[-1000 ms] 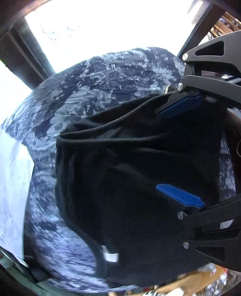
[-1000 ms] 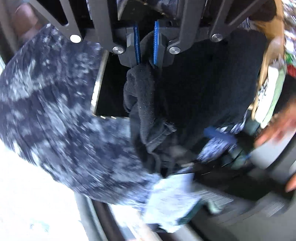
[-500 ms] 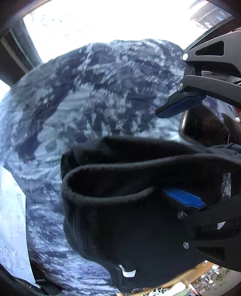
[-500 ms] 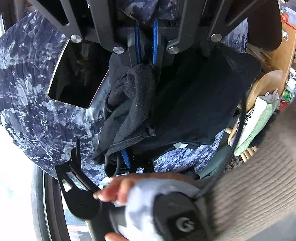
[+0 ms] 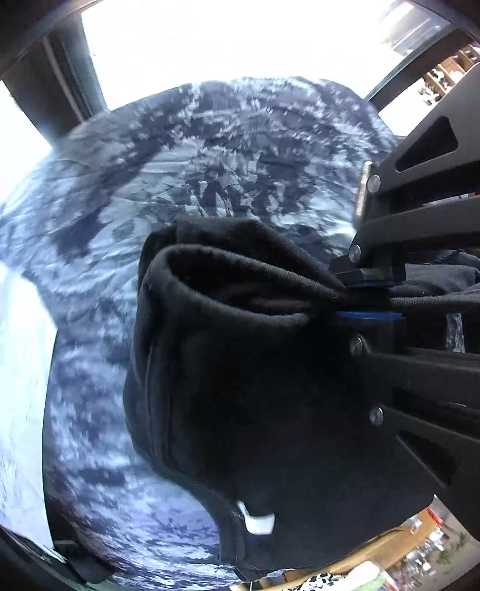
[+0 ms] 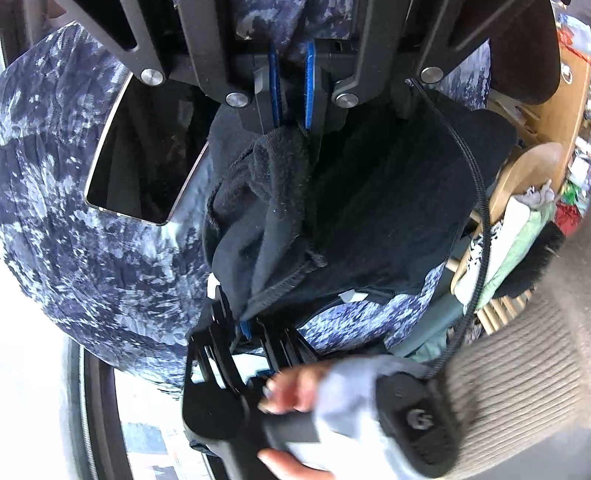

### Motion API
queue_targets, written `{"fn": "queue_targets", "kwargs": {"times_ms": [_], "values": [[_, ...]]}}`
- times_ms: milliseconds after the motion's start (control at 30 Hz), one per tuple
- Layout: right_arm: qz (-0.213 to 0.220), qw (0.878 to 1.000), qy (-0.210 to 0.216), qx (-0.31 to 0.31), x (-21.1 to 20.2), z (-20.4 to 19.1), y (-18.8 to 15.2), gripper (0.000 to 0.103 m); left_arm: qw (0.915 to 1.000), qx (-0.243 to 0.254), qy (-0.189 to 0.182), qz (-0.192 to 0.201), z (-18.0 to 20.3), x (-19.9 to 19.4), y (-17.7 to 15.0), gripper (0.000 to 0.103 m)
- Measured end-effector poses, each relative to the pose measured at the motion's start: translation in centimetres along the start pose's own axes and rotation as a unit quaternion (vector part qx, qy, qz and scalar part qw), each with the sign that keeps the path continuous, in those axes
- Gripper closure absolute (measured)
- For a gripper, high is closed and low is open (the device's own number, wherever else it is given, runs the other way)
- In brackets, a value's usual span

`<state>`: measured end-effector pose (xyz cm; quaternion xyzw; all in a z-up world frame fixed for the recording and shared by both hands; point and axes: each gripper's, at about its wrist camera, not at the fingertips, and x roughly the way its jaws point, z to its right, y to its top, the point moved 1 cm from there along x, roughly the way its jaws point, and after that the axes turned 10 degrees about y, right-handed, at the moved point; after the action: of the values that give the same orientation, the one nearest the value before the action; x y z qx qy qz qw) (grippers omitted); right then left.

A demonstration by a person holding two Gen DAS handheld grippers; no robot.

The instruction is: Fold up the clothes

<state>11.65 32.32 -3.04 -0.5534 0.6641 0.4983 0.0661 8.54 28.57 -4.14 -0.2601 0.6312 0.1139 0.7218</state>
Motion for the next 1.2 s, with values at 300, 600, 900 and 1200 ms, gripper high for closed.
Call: {"fn": "queue_targets", "kwargs": {"times_ms": [300, 600, 900, 1200], "values": [[-0.04, 0.996, 0.07, -0.026, 4.2, -6.4, 0.3, 0.095, 0.9982, 0.028, 0.007, 0.053, -10.3, -4.1, -4.3, 0.095], [-0.114, 0.98, 0.155, -0.047, 13.8, -15.7, -0.3, 0.095, 0.9967, -0.014, 0.032, 0.074, -25.7, -1.2, -7.5, 0.095], [-0.196, 0.969, 0.145, -0.036, 22.0, -18.8, -2.5, 0.095, 0.9982, -0.029, 0.001, 0.052, -30.2, 4.7, -6.6, 0.093], [-0.195, 0.969, 0.153, -0.023, 21.5, -18.8, -2.9, 0.074, 0.9959, -0.064, 0.016, 0.062, -32.0, 3.6, -7.4, 0.057]]}}
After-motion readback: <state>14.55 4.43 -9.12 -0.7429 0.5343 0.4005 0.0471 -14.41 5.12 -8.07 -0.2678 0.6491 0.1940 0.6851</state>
